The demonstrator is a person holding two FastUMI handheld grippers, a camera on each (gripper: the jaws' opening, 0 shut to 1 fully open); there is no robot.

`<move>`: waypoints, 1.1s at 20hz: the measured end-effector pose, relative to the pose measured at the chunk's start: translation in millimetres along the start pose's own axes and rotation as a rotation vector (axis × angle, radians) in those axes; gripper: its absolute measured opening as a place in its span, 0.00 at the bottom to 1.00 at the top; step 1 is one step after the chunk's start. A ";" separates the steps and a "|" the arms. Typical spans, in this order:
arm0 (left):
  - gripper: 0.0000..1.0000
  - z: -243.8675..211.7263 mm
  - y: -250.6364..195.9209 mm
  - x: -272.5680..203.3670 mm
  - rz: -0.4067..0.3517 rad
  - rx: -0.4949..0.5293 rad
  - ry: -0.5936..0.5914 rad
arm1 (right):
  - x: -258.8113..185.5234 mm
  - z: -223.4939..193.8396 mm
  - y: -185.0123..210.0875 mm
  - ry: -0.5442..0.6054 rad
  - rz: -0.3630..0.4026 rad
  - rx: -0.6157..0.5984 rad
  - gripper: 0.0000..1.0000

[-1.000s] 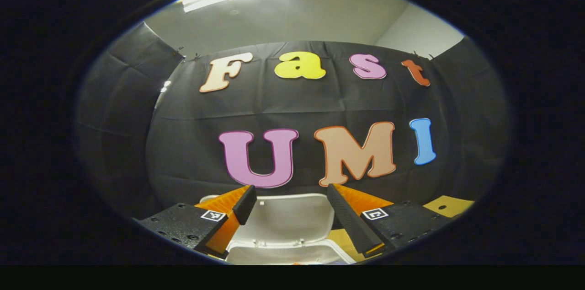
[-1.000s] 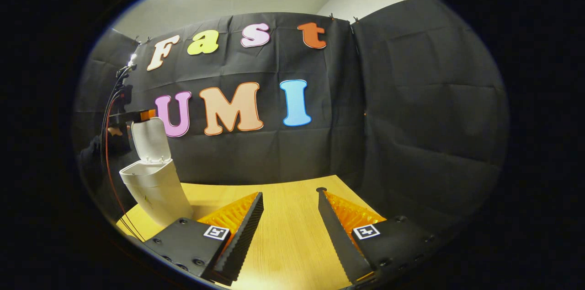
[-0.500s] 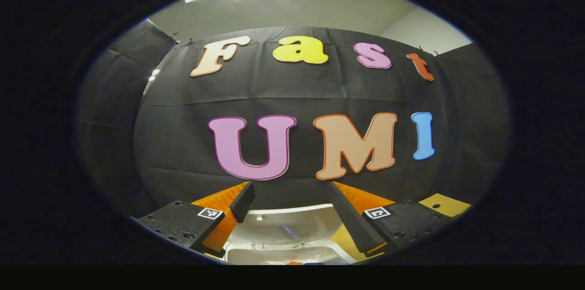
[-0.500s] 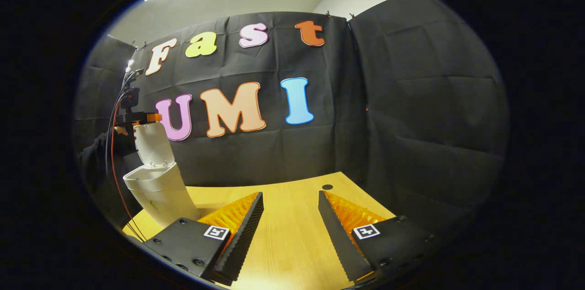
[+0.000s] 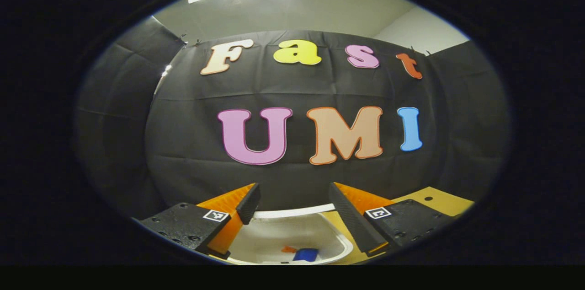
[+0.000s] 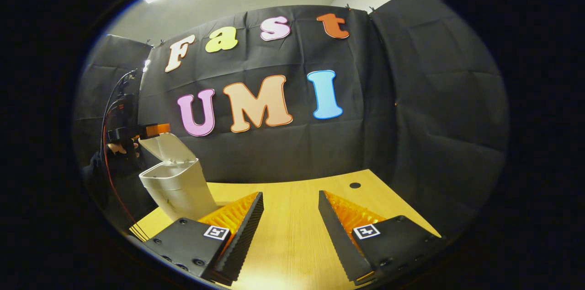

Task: Press the lid of the desktop garbage bin to open it, pick up the crumpled paper on the desktop and throw it into the bin, then pick up the pop can on the desktop and drop it into the bin, and finally close the garbage bin lid.

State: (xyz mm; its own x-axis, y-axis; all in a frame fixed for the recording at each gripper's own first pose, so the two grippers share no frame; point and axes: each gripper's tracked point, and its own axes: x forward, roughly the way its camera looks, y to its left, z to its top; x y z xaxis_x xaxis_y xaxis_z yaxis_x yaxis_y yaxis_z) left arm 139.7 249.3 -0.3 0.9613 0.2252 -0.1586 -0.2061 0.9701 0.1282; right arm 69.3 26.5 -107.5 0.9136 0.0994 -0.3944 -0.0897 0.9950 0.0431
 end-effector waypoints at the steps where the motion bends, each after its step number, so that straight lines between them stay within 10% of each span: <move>1: 0.92 -12.3 0.8 -5.5 0.009 -0.005 0.015 | 3.2 -4.4 2.7 0.012 0.009 -0.005 0.84; 8: 0.94 -117.6 3.8 -28.0 0.061 -0.011 0.219 | 17.6 -26.7 19.0 0.084 0.055 -0.057 0.83; 15: 0.94 -122.2 -4.4 -27.6 0.046 -0.021 0.074 | 26.7 -70.0 39.9 0.169 0.145 -0.050 0.83; 22: 0.93 -70.5 -34.9 -37.3 0.009 0.009 0.052 | 22.9 -5.4 28.5 0.039 0.165 -0.015 0.84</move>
State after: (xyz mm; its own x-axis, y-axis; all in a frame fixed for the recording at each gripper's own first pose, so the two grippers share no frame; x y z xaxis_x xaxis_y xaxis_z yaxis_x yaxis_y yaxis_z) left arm 98.2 213.5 -67.9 0.9486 0.2384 -0.2081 -0.2128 0.9673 0.1381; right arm 85.5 57.2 -120.2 0.8698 0.2615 -0.4183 -0.2434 0.9650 0.0972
